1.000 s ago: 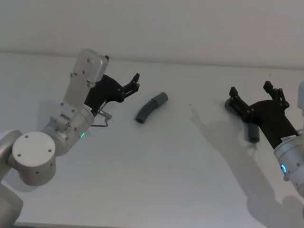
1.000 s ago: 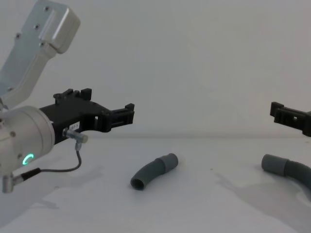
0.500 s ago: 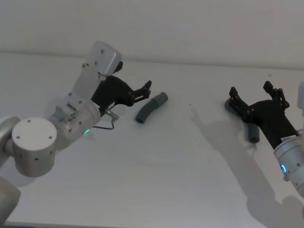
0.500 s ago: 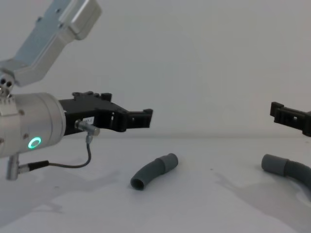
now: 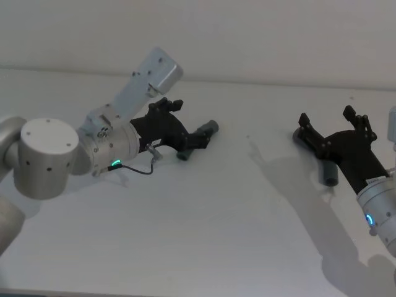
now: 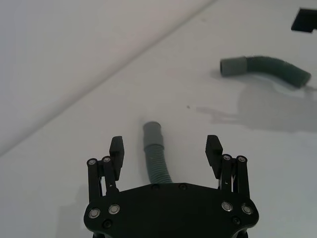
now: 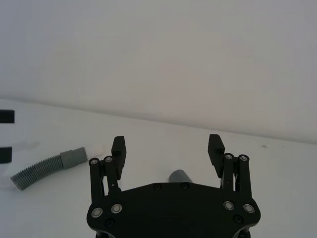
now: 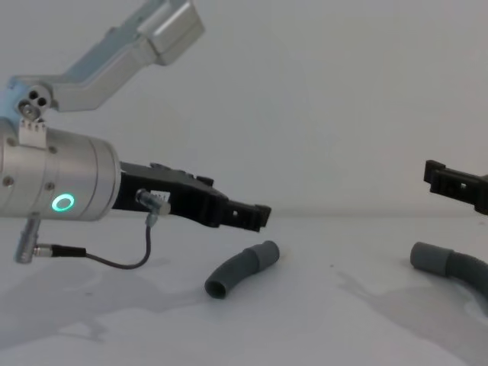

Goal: Use both hands to pick up one end of the pipe from the table, align the ends, and insert them.

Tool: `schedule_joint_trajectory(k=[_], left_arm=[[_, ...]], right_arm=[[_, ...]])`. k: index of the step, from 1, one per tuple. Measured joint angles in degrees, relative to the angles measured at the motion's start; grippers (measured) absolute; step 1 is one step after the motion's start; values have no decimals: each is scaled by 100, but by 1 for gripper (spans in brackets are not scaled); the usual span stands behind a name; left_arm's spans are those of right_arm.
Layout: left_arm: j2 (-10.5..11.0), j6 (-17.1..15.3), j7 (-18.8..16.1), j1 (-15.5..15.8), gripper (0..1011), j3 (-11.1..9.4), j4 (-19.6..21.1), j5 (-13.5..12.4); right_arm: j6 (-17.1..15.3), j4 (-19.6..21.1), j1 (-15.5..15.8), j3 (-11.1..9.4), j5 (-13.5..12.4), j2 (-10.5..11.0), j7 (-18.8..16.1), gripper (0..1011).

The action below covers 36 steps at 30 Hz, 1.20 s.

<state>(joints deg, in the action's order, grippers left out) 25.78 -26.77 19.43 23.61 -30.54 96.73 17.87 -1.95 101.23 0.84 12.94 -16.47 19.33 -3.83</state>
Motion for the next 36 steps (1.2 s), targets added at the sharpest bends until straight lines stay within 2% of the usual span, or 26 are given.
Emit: schedule_joint_trajectory(k=[7, 12, 24, 36], left_arm=[[3, -256, 392, 327, 1002, -171, -287, 60], [-23, -356, 548, 492, 1001, -251, -459, 94], [-137, -450, 666, 685, 1001, -358, -796, 90], [-322, -447, 716, 888, 1001, -486, -1274, -62]], right_arm=[[0, 0, 0, 0, 0, 0, 0, 1004], [0, 0, 0, 0, 0, 0, 0, 1004], [0, 0, 0, 0, 0, 0, 0, 1004], [0, 0, 0, 0, 0, 0, 0, 1004]])
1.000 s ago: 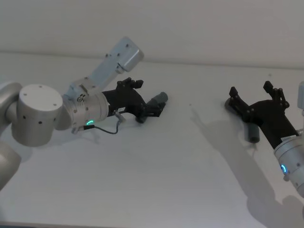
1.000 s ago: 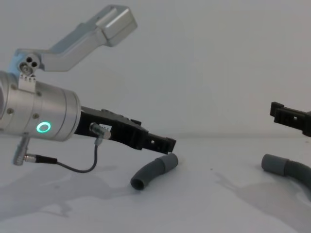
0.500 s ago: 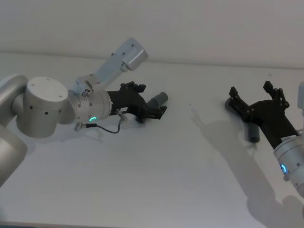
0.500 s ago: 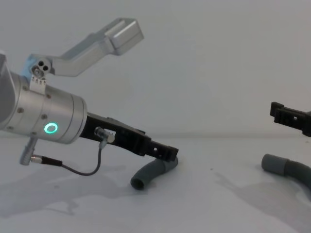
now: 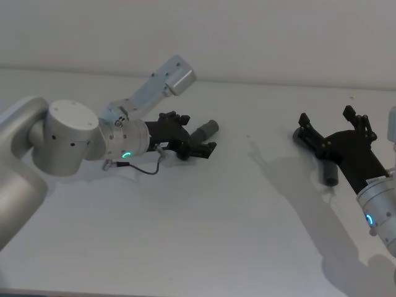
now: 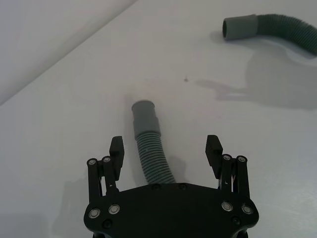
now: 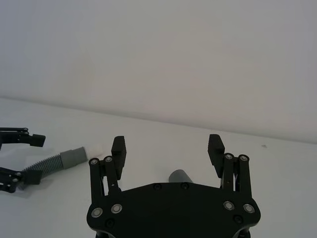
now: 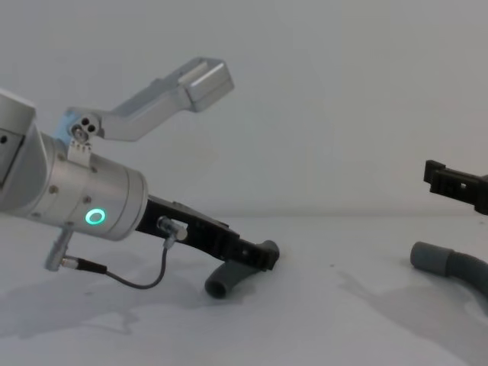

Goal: Use both hands to pick up one end of the pipe from the table, align the ends, and insert them.

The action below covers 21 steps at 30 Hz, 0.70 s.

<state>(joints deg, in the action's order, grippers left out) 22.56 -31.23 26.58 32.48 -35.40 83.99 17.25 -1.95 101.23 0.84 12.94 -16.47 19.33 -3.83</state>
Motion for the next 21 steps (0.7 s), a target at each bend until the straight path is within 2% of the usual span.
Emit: schedule_joint_trajectory(k=[10, 21], left_arm=[[-206, 101, -78, 146, 1001, -31, -425, -125], [-462, 167, -126, 279, 1002, 13, -859, -146]], right_arm=[[0, 0, 0, 0, 0, 0, 0, 1004], [0, 0, 0, 0, 0, 0, 0, 1004]])
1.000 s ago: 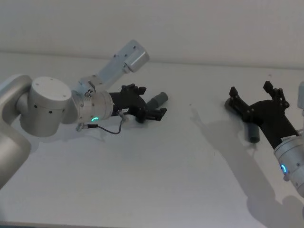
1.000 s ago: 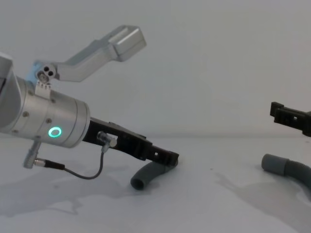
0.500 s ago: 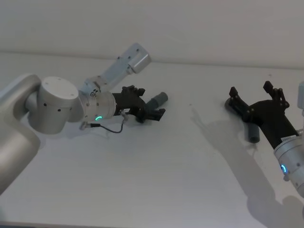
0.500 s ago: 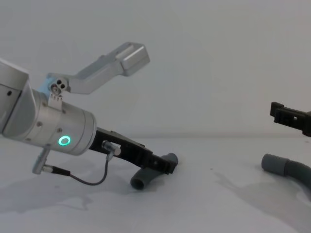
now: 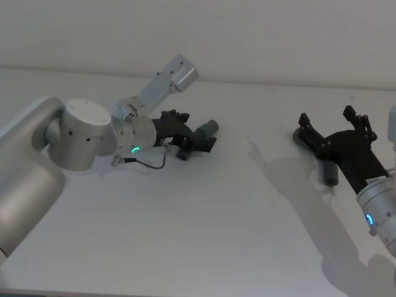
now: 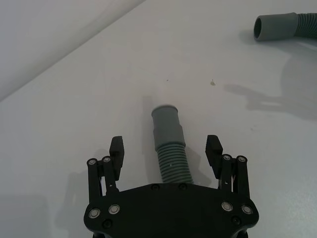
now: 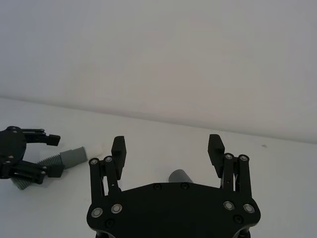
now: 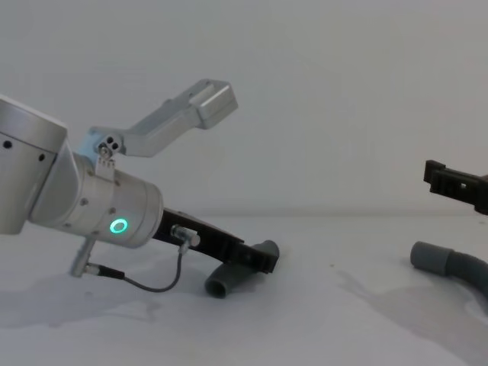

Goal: Use both hands to pick up one end of the pipe from the table, align the ends, and insert them.

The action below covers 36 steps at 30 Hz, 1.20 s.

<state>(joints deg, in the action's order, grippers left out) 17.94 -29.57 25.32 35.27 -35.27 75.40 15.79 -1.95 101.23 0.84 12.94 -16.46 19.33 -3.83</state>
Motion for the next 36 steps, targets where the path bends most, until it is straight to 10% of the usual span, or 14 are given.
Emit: schedule_joint_trajectory(k=[23, 36], left_arm=[[-283, -176, 12, 94, 994, 84, -332, 2], [-318, -242, 5, 89, 665, 101, -343, -11]], right_arm=[[0, 0, 0, 0, 0, 0, 0, 1004], [0, 0, 0, 0, 0, 0, 0, 1004]])
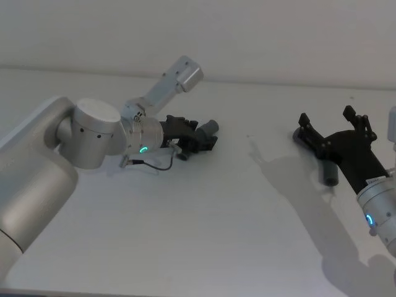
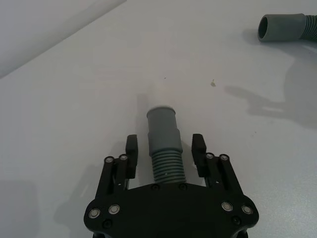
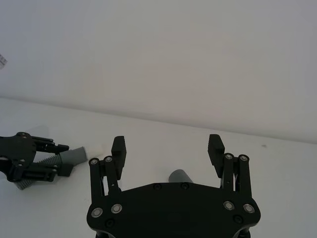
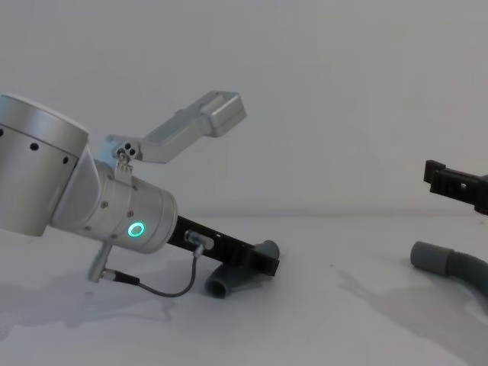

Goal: Use both hands to pick up one end of the pipe from the table, align the ends, and insert them.

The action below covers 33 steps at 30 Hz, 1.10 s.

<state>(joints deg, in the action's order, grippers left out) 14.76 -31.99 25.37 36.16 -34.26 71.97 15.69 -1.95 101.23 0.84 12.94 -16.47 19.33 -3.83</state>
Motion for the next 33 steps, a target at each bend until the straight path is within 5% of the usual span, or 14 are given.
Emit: schedule_joint_trajectory(k=[12, 26, 33], left_arm=[[-9, -22, -5, -2, 347, 7, -5, -8], [-15, -32, -5, -2, 347, 7, -5, -8], [-16, -34, -4, -2, 347, 7, -5, -8]], right_arm=[[0, 0, 0, 0, 0, 0, 0, 1004], [-116, -32, -73, -18, 32, 104, -94, 1004], [-556, -137, -294, -37, 48, 327, -340, 1004]])
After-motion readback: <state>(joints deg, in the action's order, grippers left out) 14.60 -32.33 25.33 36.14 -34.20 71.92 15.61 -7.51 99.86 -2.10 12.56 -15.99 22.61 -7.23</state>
